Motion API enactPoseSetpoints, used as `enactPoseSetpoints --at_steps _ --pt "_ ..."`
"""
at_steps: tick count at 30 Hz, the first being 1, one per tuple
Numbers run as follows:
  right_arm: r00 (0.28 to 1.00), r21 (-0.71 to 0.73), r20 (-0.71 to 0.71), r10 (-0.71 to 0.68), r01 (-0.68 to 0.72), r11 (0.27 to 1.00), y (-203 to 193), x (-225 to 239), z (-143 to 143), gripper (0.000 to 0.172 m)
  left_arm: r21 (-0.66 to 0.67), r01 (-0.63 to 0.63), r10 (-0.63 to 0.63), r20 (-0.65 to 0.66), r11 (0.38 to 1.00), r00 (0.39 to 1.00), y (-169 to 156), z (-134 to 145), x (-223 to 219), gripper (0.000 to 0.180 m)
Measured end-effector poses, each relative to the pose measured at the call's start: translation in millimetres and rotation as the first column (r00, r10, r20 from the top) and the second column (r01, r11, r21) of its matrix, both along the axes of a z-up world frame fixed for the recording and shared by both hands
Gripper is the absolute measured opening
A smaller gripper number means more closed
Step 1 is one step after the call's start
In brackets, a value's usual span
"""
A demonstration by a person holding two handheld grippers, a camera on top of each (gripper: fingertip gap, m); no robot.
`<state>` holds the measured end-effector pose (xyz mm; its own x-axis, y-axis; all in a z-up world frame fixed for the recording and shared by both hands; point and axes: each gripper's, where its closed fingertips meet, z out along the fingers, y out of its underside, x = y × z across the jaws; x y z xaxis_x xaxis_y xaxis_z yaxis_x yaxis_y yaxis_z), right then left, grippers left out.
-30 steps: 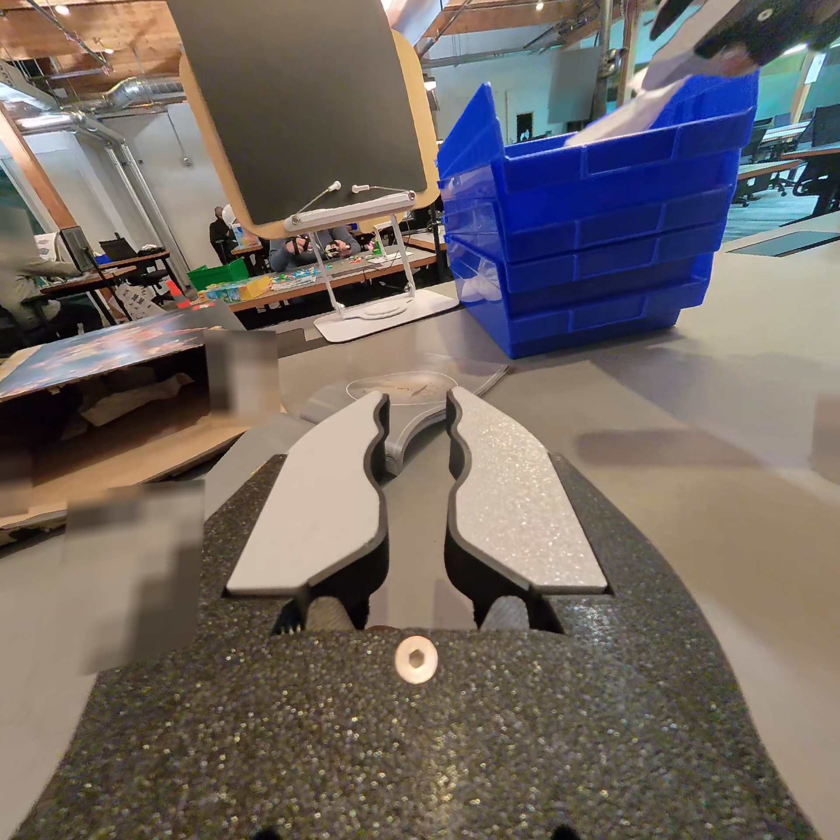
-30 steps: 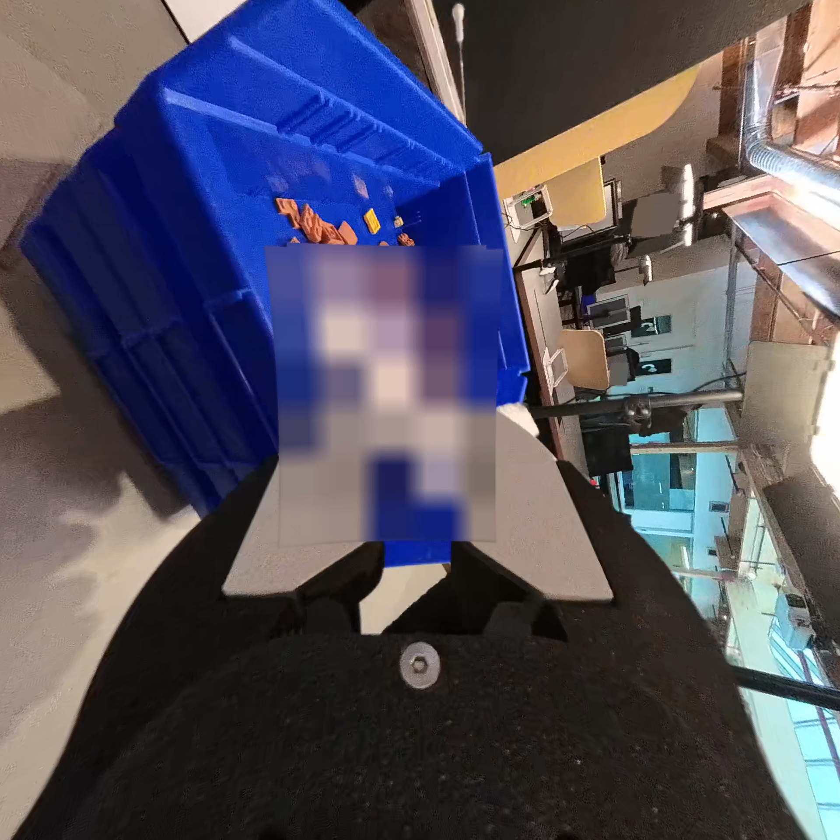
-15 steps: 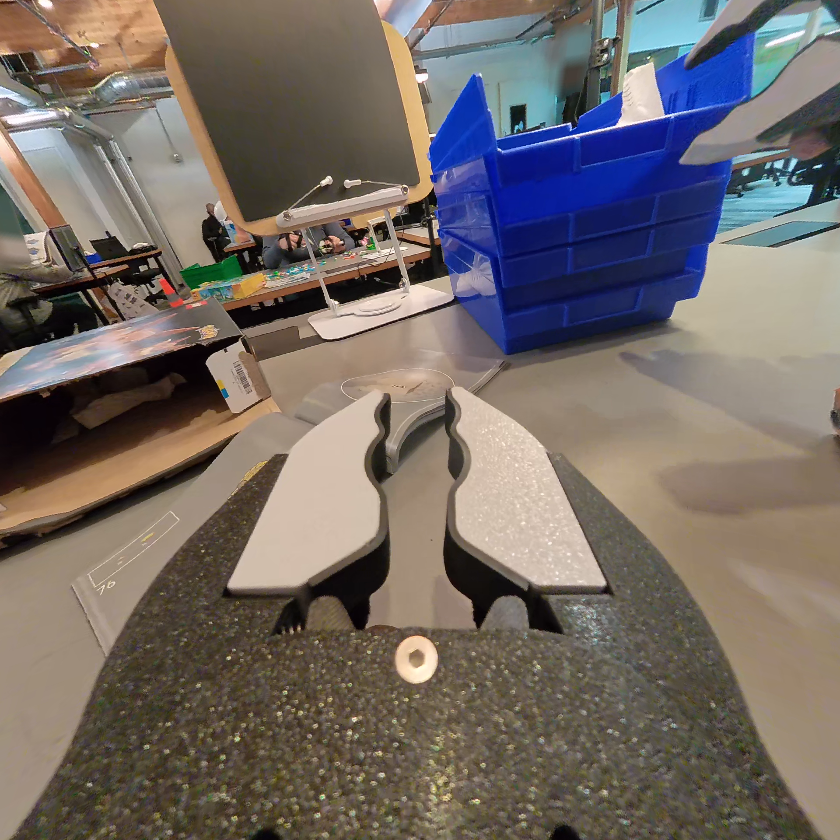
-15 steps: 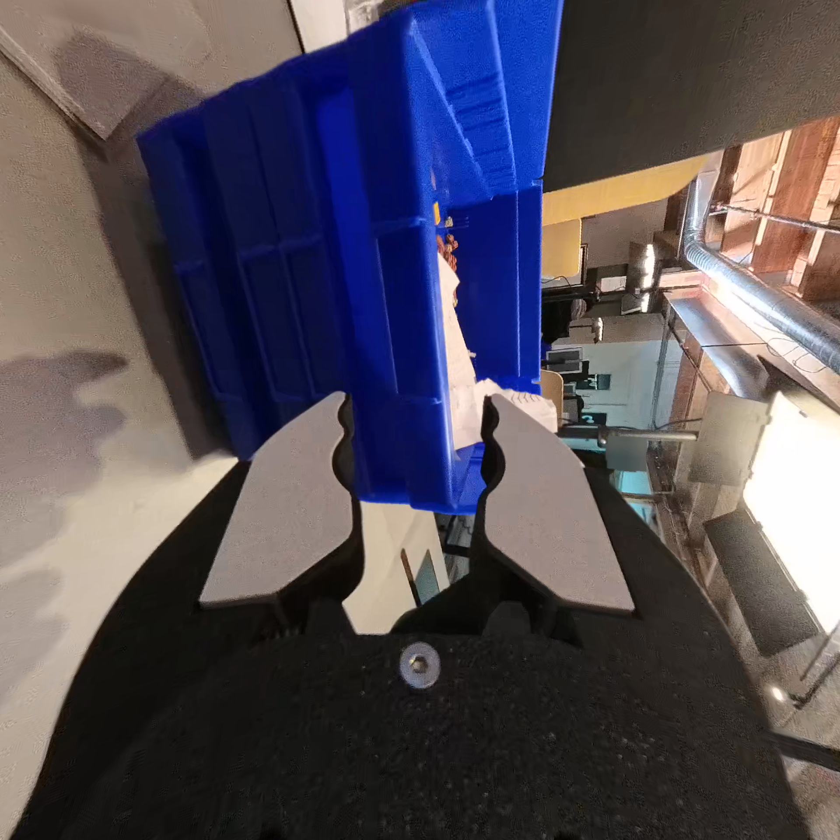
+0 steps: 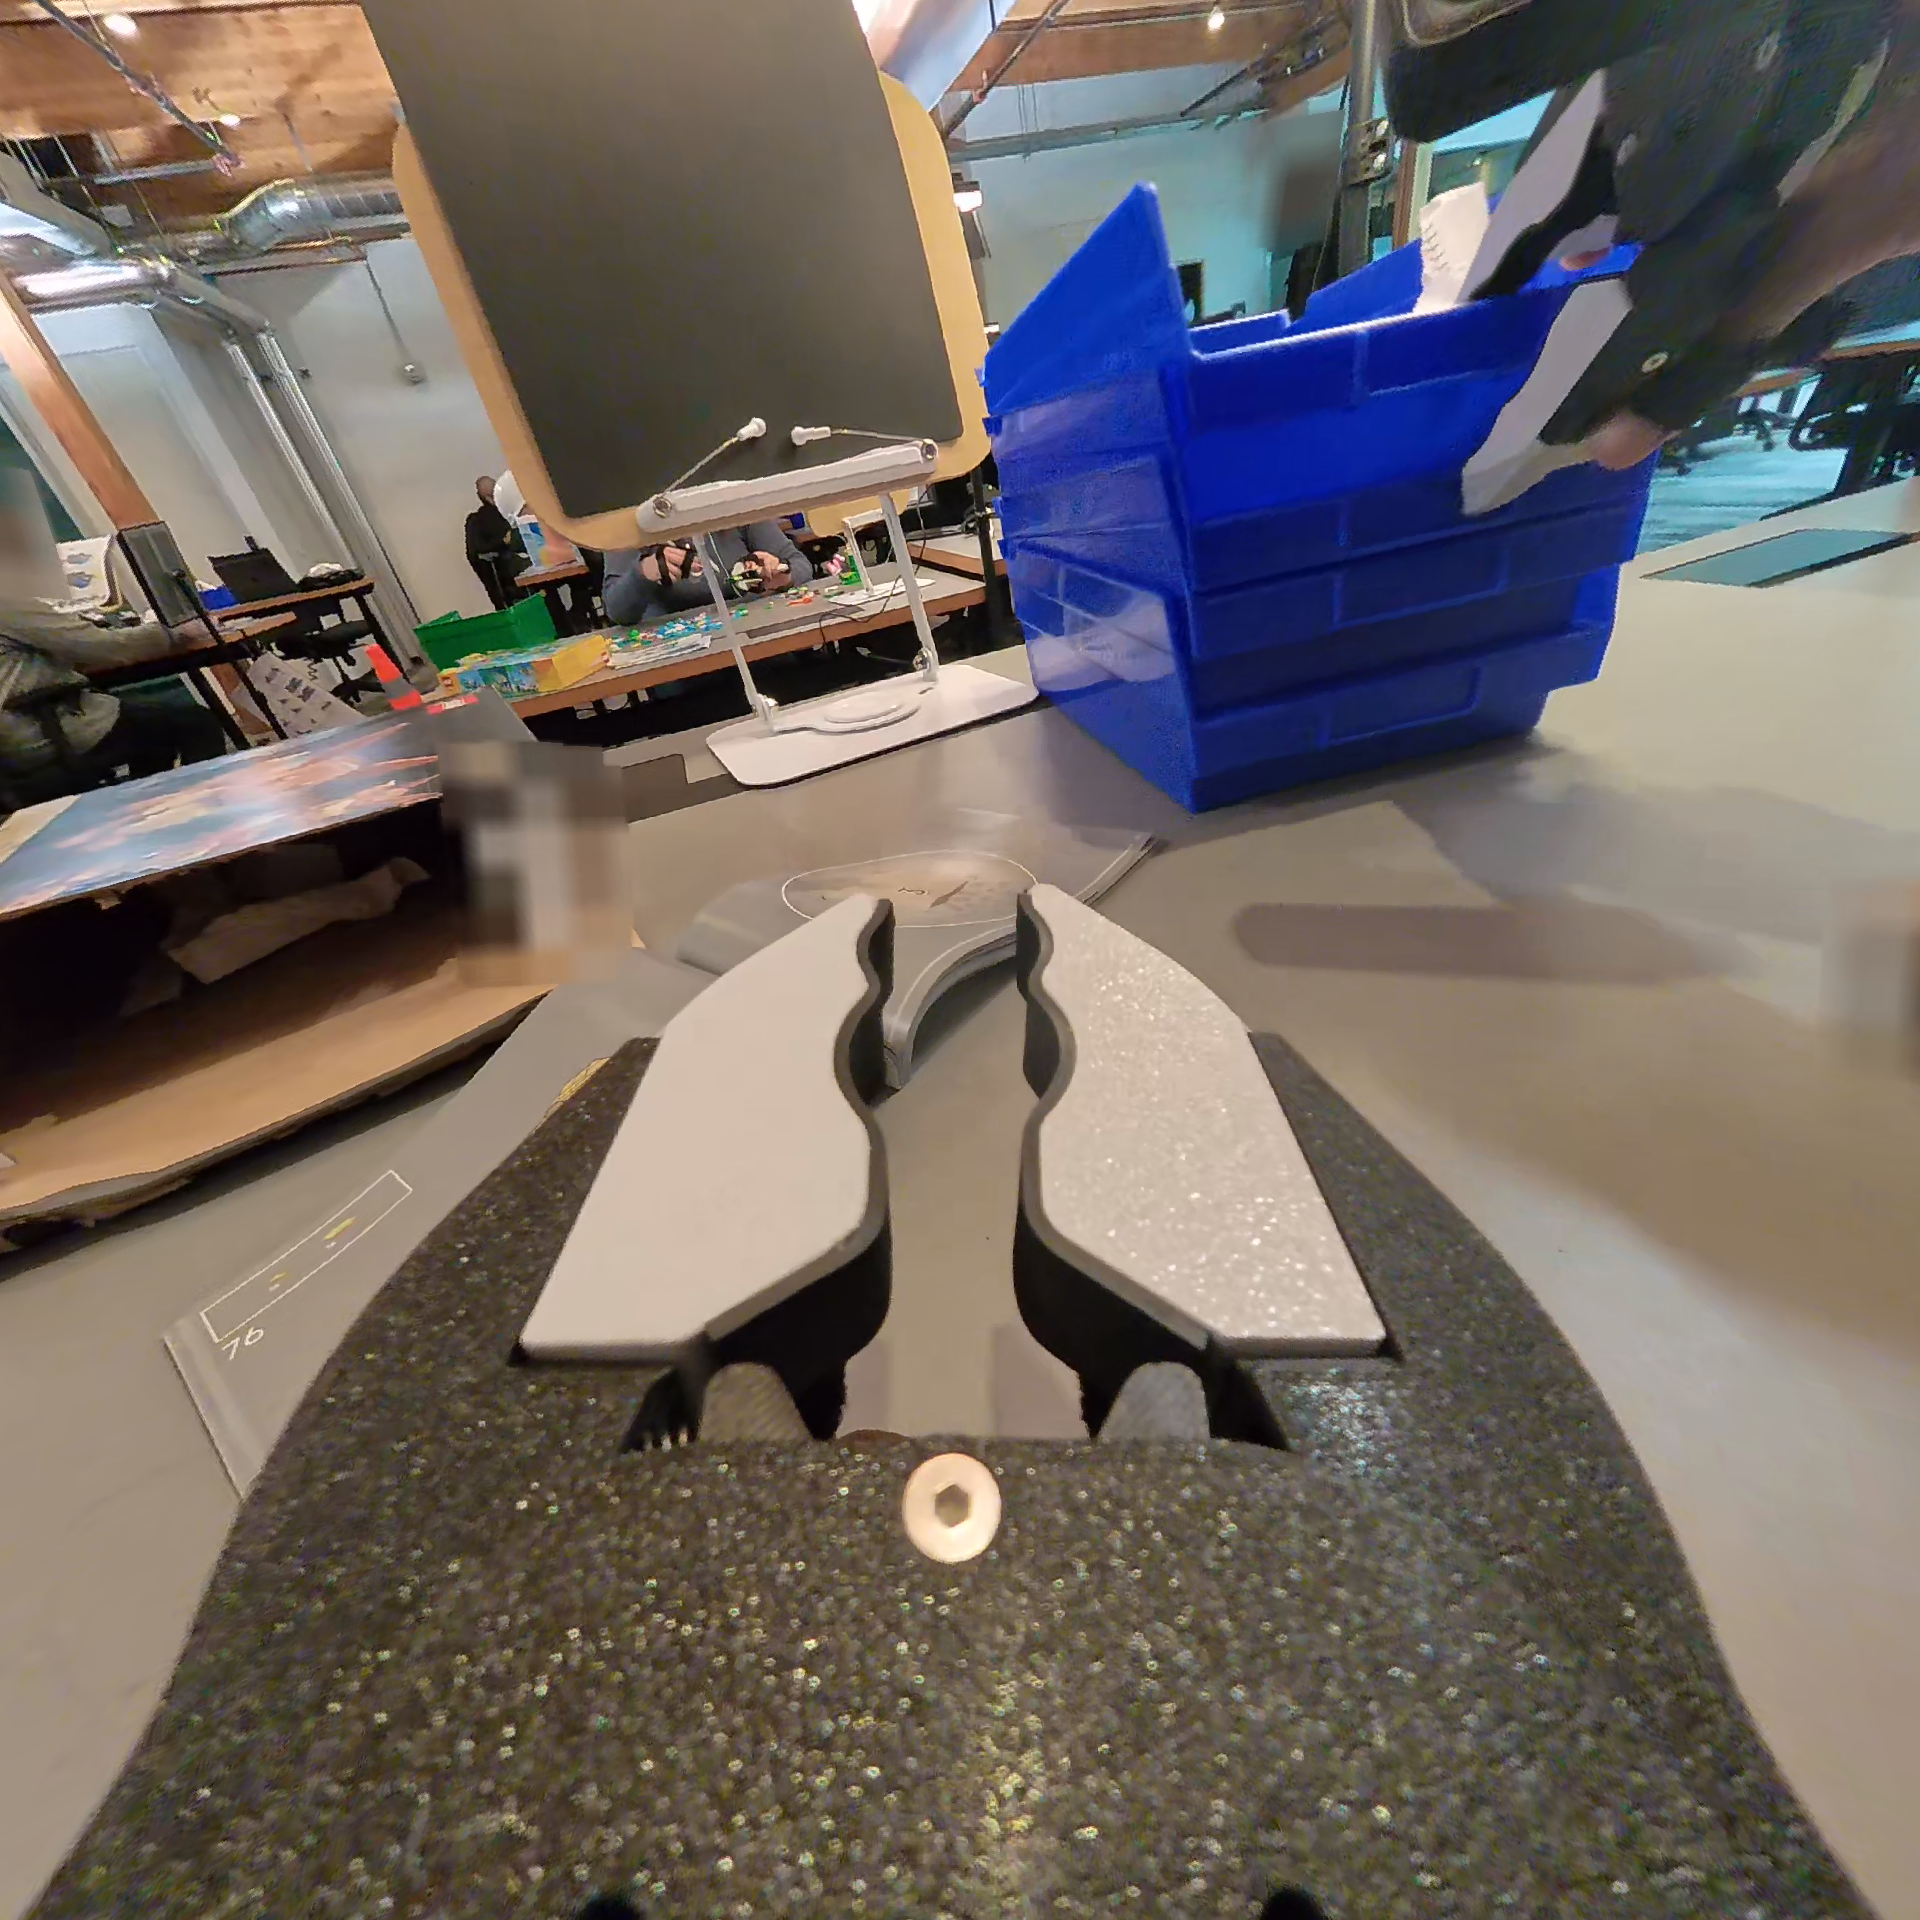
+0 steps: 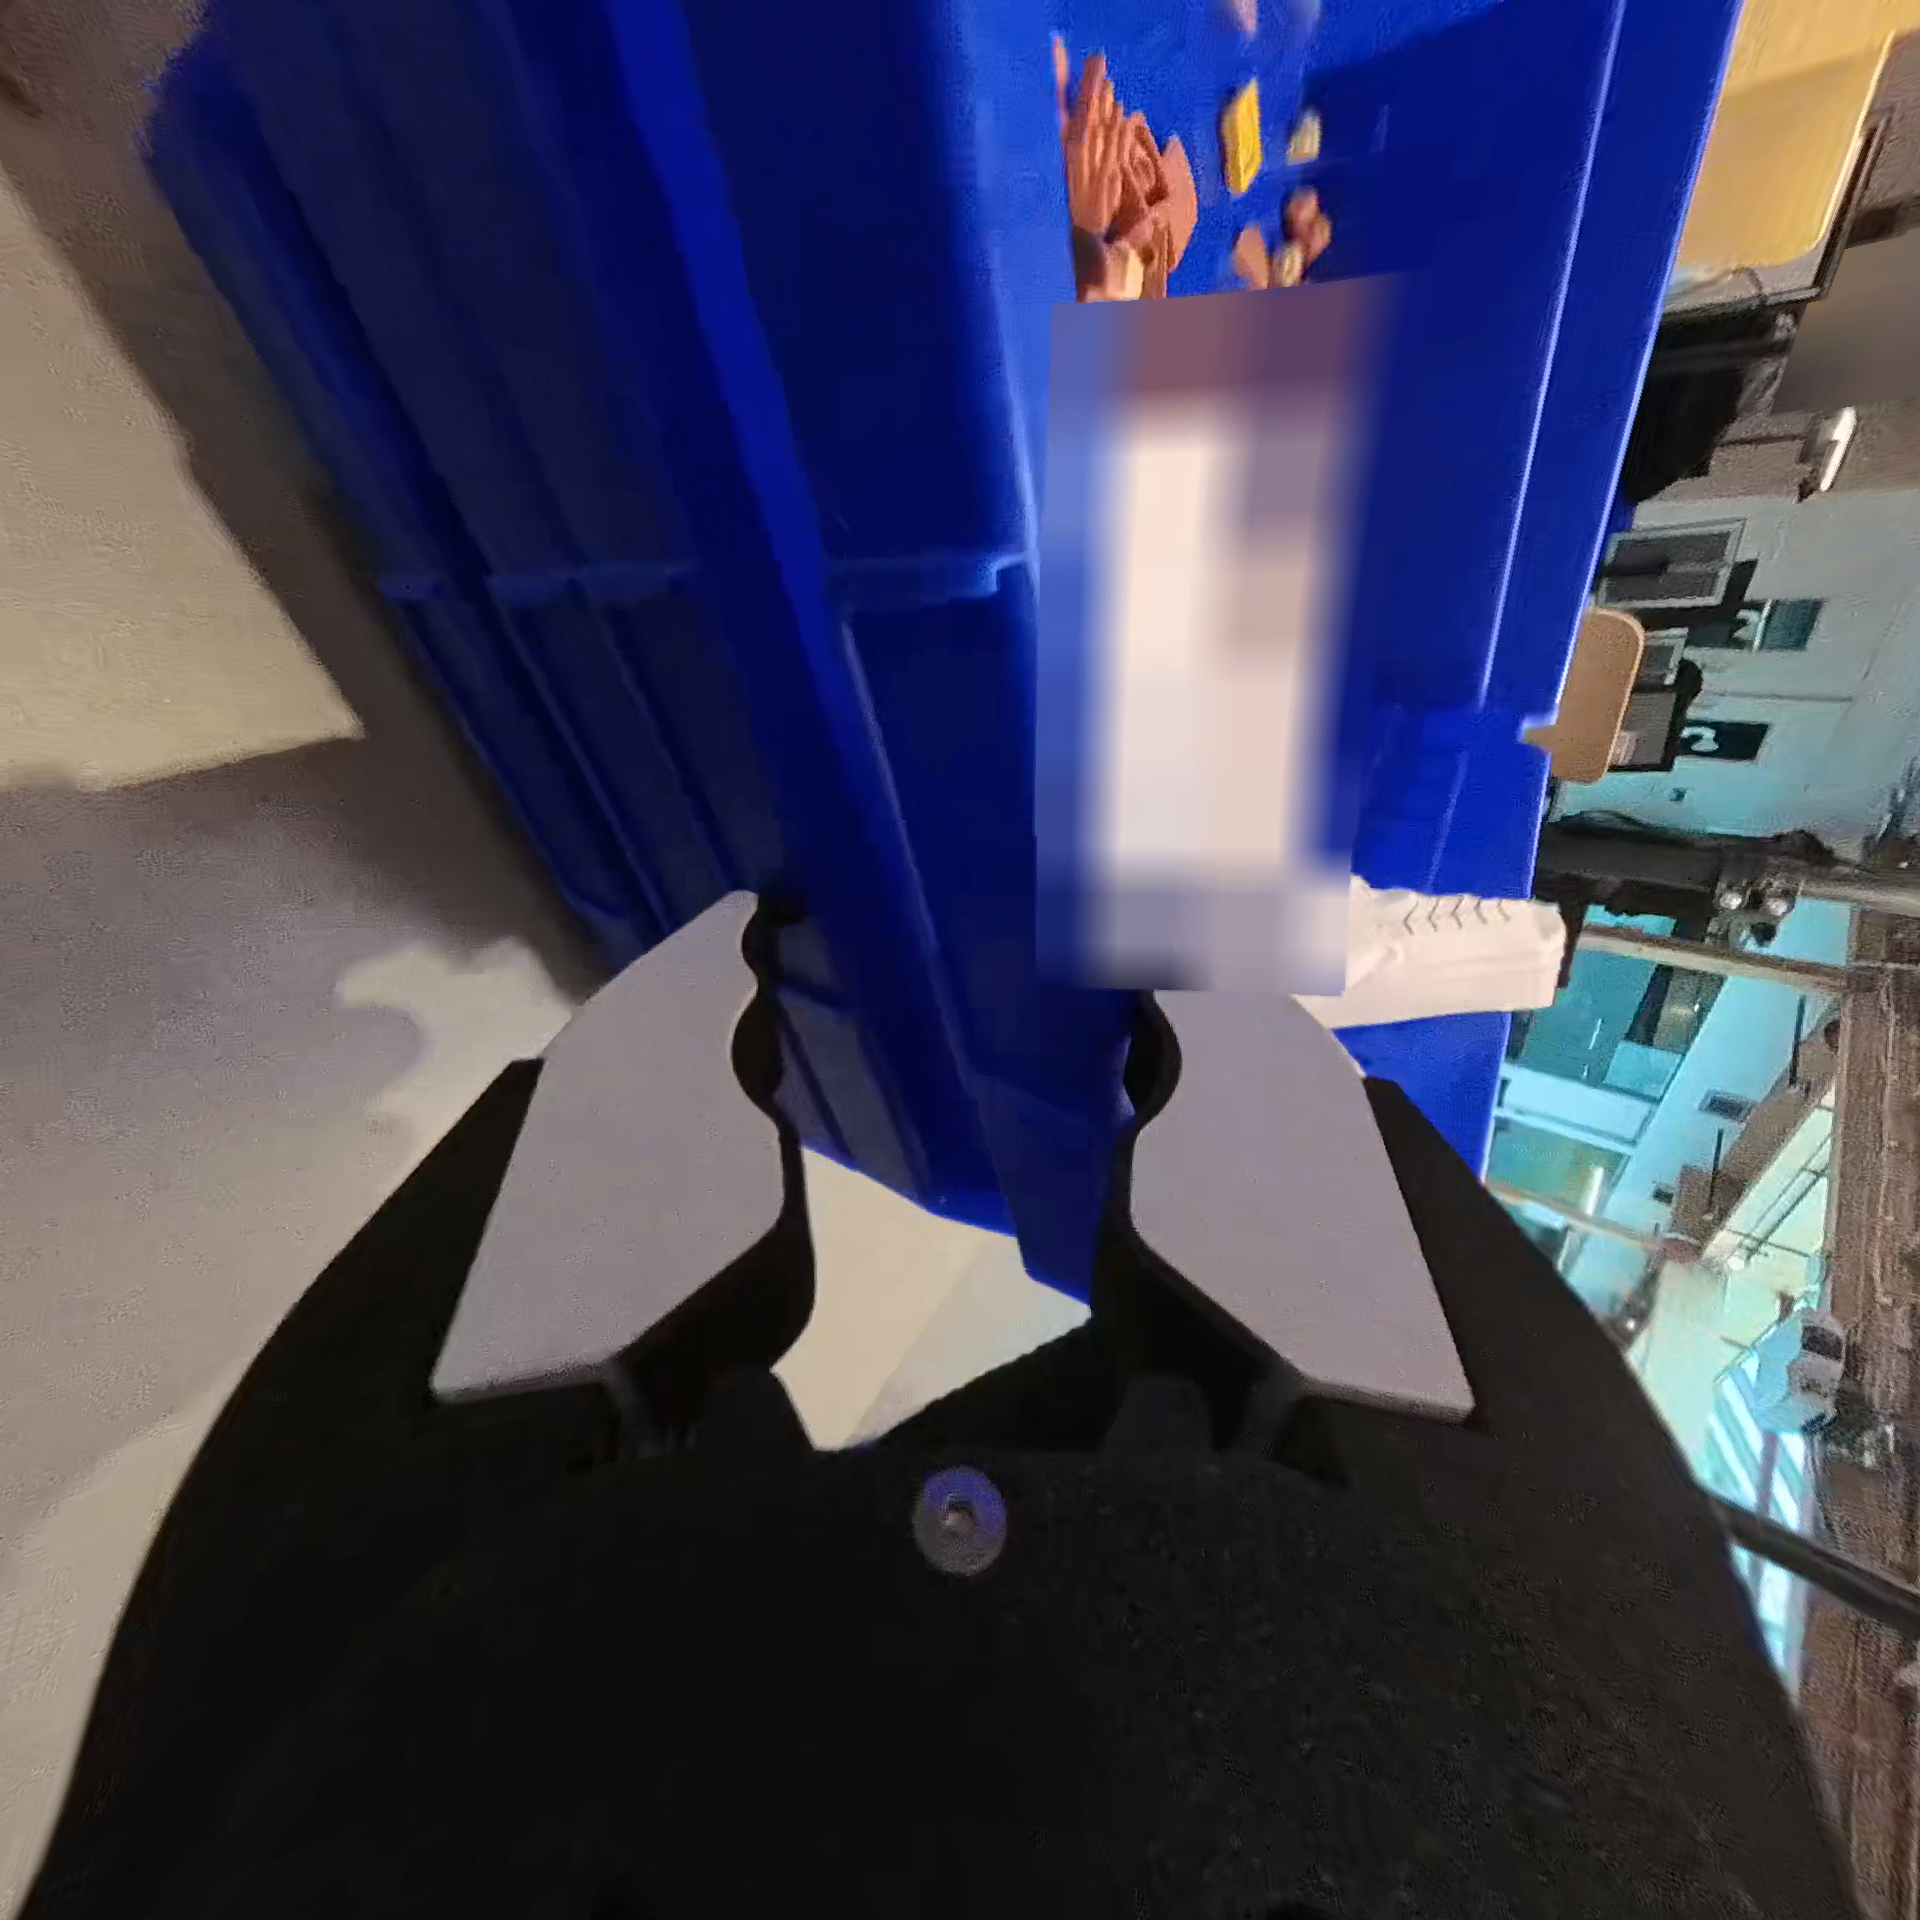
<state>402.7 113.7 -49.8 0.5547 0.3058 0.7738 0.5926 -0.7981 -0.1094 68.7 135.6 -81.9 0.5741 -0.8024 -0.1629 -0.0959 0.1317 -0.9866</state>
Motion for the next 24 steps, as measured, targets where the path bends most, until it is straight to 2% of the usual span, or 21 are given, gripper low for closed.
enactPoseSetpoints --at_steps 7,9,10,19,24 --pt "0.977 -0.022 -0.005 -0.213 0.213 0.977 -49.4 83.5 2.2 0.071 -0.002 0.008 -0.007 0.014 1.0 1.0 -0.6 1.4 -1.6 0.022" --pt "0.968 0.004 0.023 -0.248 0.248 0.969 -65.2 103.5 7.9 0.057 -0.001 0.007 -0.007 0.012 1.0 1.0 -0.6 1.3 -1.5 0.022" --pt "0.97 0.023 0.015 -0.242 0.241 0.97 -70.3 109.8 8.0 0.058 -0.001 0.007 -0.007 0.011 1.0 1.0 -0.7 1.2 -1.5 0.022" --pt "0.956 0.047 0.009 -0.294 0.293 0.955 -92.5 119.9 8.2 0.058 0.005 0.0 0.0 -0.001 1.0 1.0 -0.3 0.2 -0.9 0.021" --pt "0.924 0.079 -0.004 -0.382 0.381 0.921 -95.2 119.8 9.0 0.06 0.008 0.001 -0.001 0.0 1.0 1.0 -0.9 0.6 -1.0 0.021"
